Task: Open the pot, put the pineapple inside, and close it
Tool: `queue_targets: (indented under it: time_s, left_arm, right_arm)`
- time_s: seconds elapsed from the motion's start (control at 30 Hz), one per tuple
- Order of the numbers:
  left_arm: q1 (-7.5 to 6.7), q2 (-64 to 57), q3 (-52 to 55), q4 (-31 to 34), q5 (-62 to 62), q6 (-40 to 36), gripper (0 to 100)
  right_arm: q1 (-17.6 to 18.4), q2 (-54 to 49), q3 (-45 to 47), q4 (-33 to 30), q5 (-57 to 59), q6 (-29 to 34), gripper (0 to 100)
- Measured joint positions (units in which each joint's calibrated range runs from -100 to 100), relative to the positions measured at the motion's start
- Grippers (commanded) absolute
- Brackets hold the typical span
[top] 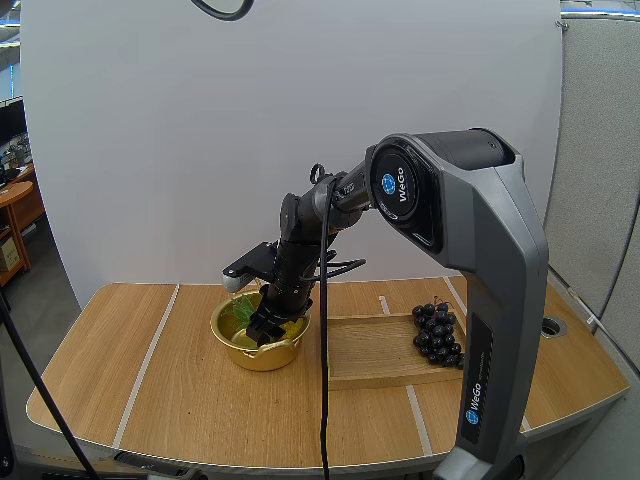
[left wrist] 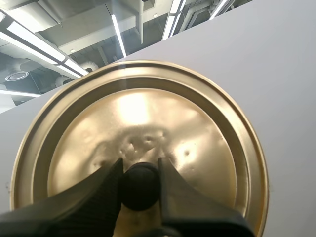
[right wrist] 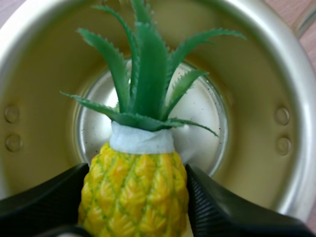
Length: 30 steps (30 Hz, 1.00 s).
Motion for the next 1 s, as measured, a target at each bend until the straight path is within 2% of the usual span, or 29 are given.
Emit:
queue_targets:
  time_s: [0.23,0.4,1.0]
  left_arm:
    - [0.00,0.0,0.0,0.0,0.0,0.0,0]
    - [0.00,0.0,0.0,0.0,0.0,0.0,0]
    - [0.00,0.0,0.0,0.0,0.0,0.0,0]
  right_arm:
    - [0.0,-0.9,-0.3,0.1,0.6,1.1,100]
    - [0.0,-5.8,-0.3,0.6,1.4,1.9,100]
    - [0.0,-35.6,0.0,0.9,18.7,3.4,100]
